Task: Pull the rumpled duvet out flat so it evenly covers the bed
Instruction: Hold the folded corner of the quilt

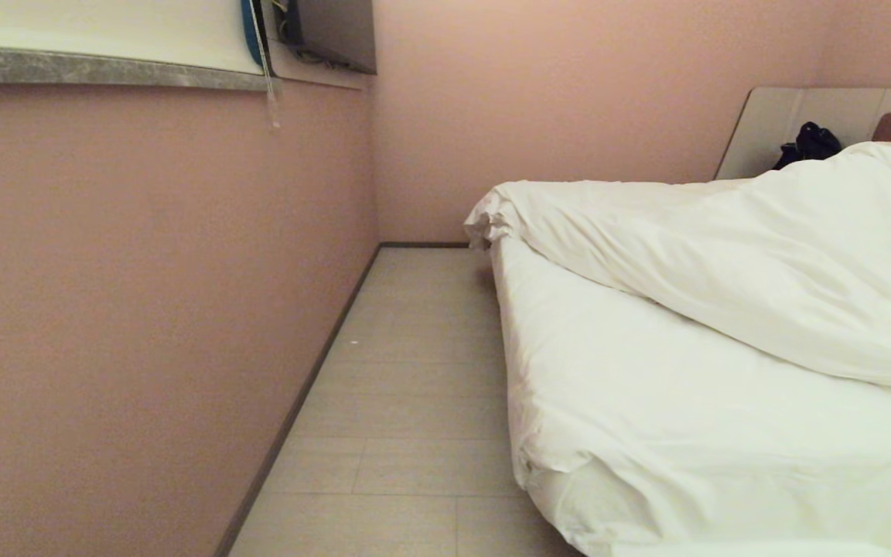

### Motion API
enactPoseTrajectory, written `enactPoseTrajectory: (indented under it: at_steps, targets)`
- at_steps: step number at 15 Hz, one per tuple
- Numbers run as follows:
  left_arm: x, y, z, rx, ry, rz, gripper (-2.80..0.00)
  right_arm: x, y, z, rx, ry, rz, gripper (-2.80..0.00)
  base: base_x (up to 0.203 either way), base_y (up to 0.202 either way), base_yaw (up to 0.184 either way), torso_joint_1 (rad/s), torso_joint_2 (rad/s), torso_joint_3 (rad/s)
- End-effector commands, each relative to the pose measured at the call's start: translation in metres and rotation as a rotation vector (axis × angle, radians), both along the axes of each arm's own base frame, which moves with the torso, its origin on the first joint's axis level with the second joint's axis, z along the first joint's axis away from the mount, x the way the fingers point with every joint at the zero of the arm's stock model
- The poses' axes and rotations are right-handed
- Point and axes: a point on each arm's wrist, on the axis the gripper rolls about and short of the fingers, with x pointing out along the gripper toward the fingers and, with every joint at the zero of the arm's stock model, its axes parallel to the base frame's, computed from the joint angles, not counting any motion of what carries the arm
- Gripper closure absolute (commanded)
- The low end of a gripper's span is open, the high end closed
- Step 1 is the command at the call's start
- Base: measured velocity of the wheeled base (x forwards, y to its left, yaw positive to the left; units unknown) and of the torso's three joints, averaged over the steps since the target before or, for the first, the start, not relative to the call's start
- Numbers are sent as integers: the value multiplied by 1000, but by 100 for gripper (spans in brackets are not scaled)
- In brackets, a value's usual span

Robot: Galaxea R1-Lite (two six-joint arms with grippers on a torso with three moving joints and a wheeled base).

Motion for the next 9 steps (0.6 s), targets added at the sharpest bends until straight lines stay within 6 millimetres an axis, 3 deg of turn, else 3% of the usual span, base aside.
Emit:
enactPoseTrajectory:
  at_steps: [1,9]
  targets:
    - [0,0,0,0,2,0,0,0,0,0,0,-1,2,0,110,0,1,17,6,2]
    - [0,0,0,2,3,0,0,0,0,0,0,-1,0,0,0,0,0,0,0,0]
